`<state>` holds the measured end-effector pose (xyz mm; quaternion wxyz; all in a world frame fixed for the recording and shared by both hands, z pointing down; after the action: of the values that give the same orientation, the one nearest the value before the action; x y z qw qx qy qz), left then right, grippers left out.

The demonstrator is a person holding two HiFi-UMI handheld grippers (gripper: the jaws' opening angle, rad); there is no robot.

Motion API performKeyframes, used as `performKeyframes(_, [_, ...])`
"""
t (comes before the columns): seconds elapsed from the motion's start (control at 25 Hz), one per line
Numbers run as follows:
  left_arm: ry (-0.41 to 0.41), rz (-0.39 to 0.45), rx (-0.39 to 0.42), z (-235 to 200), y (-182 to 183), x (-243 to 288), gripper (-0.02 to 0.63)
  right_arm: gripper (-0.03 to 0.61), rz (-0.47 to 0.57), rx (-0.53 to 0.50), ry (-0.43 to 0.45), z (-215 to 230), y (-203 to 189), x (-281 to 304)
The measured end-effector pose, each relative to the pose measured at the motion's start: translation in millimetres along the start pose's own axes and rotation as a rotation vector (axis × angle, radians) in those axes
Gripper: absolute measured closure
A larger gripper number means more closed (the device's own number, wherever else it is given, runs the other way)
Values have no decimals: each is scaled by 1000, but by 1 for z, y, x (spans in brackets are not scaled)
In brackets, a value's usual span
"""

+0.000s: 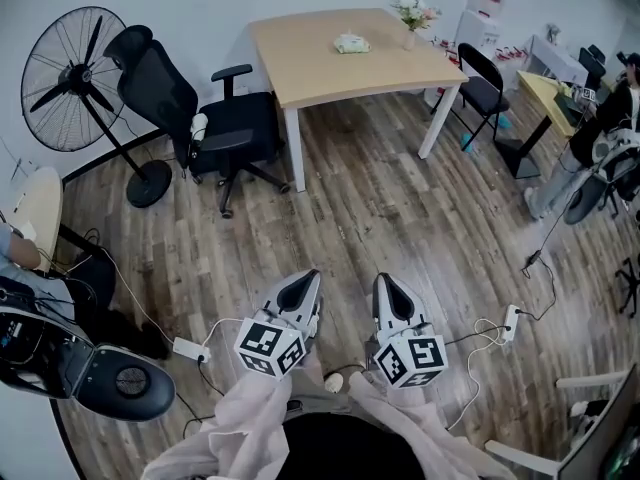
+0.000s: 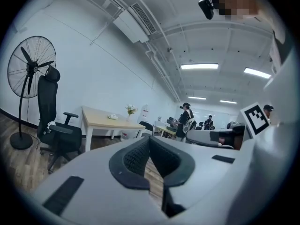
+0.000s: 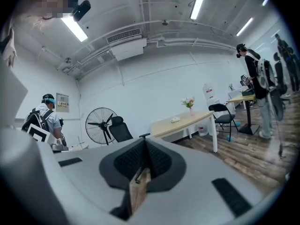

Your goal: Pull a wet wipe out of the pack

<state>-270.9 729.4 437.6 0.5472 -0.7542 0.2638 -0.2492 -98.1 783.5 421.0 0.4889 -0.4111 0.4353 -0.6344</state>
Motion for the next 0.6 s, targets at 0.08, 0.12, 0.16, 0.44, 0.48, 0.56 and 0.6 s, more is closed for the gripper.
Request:
performKeyframes(0.08, [6,-4,-4,-5,1,10,601,566,-14,-8,-12,6,2,9])
performKeyframes(0.12, [8,-3,-7,-8,3,16,601,566,-12,-7,-14,10,4,14])
performKeyframes(0.16, [11,-1,-8,-11,5,23,601,566,-5,-2,-15,14,6,19])
performKeyframes(0.44, [22,27,13,-46,34,81,601,566,17,-21,-21,36,31,80])
performKeyframes(0.48, [21,30,13,-52,39,89,601,566,19,-24,-22,37,34,90])
performKeyframes(0.56, [16,30,15,-65,47,104,603,566,19,-24,-26,41,40,110])
performKeyframes(0.6, [13,29,16,-71,51,111,601,566,17,-25,-27,42,42,120])
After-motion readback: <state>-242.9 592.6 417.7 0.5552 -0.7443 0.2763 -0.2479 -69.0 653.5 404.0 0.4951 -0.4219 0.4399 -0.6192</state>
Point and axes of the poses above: the fingertips, and each gripper's own axes: x forward along the fingers, z to its right, y out of its top, the point moved 6 cm from there along -x, backward along the fingers
